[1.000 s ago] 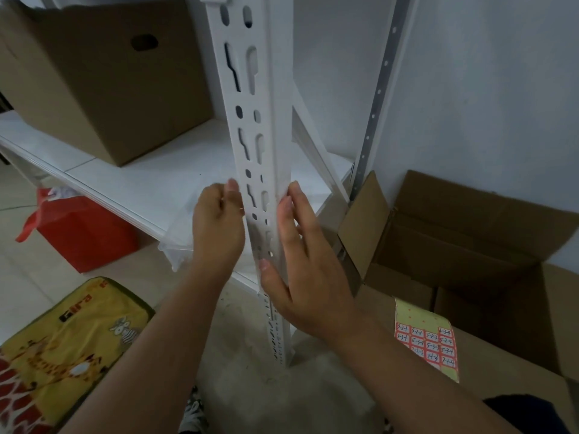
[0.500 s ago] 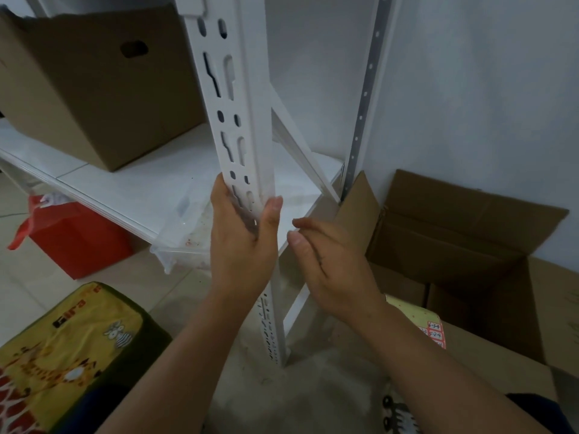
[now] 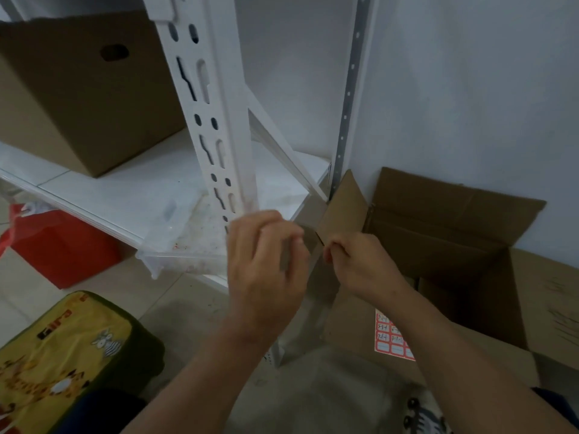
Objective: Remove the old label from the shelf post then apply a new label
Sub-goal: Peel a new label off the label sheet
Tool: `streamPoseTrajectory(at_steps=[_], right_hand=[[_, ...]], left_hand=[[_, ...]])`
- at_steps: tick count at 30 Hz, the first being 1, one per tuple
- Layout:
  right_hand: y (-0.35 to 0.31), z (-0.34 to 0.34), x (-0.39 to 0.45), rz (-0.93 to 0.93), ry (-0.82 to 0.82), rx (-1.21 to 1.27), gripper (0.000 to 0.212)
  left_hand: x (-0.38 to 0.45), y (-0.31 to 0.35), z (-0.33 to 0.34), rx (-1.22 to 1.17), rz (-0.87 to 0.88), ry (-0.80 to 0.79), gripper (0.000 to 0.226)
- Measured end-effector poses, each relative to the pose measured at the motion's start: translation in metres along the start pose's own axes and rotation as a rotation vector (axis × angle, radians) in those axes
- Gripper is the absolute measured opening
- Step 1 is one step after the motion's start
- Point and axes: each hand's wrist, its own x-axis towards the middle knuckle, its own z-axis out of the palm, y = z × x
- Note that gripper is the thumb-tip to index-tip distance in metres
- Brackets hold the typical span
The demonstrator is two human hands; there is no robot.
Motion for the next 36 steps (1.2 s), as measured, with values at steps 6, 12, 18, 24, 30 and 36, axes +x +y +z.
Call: streamPoseTrajectory(at_steps=[6, 12, 18, 24, 30, 36], right_hand=[[0.047, -0.031, -0.005, 0.239, -0.071, -0.082, 0.044], [0.101, -0.056, -0.028, 0.378, -0.25, -0.23, 0.016], [0.12, -0.074, -0.047, 0.45, -0.219, -0.199, 0.023], [0.142, -0.082, -0.06, 0.51, -0.33, -0.254, 0.045], [0.153, -0.086, -0.064, 0.487, -0.338, -0.263, 0.049], [0.157, -0.089, -0.066, 0.48, -0.348, -0.258, 0.05]], left_hand=[[-0.028, 0.001, 0.032, -0.106, -0.098, -0.583, 0.029], [-0.048, 0.028, 0.084, 0.046, -0.31, -1.15, 0.042], [-0.109, 0.038, 0.157, -0.02, -0.576, -1.296, 0.051], [-0.155, 0.029, 0.22, 0.195, -0.553, -1.363, 0.094], [-0.178, 0.025, 0.23, 0.275, -0.499, -1.524, 0.098], [-0.164, 0.041, 0.232, 0.115, -0.542, -1.39, 0.069]])
